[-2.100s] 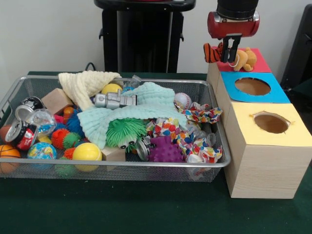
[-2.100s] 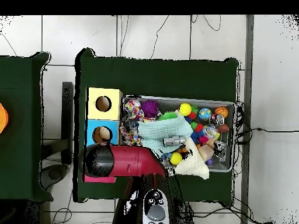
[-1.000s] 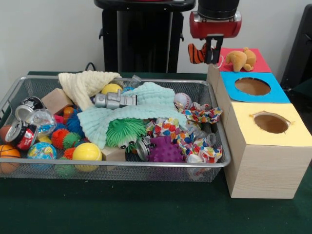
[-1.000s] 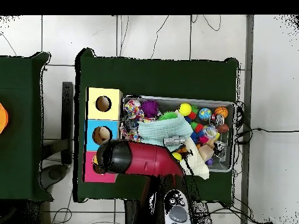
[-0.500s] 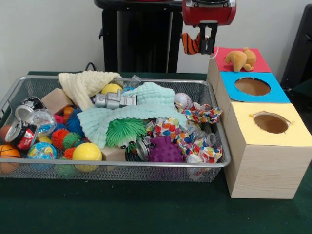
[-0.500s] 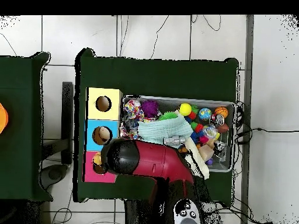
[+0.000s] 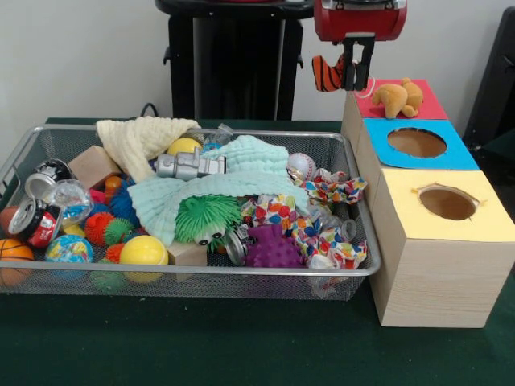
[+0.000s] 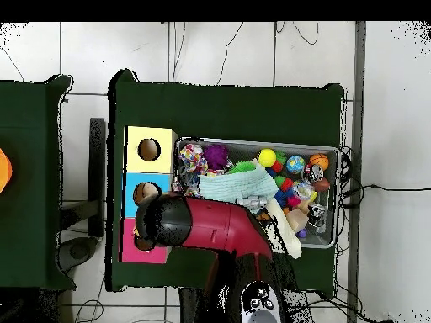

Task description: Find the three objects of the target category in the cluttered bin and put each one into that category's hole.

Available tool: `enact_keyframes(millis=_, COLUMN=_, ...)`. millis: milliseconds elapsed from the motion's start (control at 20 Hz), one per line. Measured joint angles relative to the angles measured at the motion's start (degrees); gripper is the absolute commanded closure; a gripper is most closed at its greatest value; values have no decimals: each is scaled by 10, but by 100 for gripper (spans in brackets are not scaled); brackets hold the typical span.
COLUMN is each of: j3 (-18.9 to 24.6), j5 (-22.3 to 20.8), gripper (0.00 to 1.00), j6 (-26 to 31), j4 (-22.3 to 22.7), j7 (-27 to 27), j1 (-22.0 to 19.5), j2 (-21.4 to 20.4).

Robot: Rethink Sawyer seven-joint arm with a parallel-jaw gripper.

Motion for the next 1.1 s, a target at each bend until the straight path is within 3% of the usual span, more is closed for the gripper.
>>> enact_keyframes(millis=700, j3=2, j5=2, gripper=100, j6=79, j4=-56, j7=0, j1=9, j2=2)
enact_keyframes(millis=1100, j3=2, j5=4, gripper=100, j6=87, j4=-84, j7=0, j1=34, j2=3)
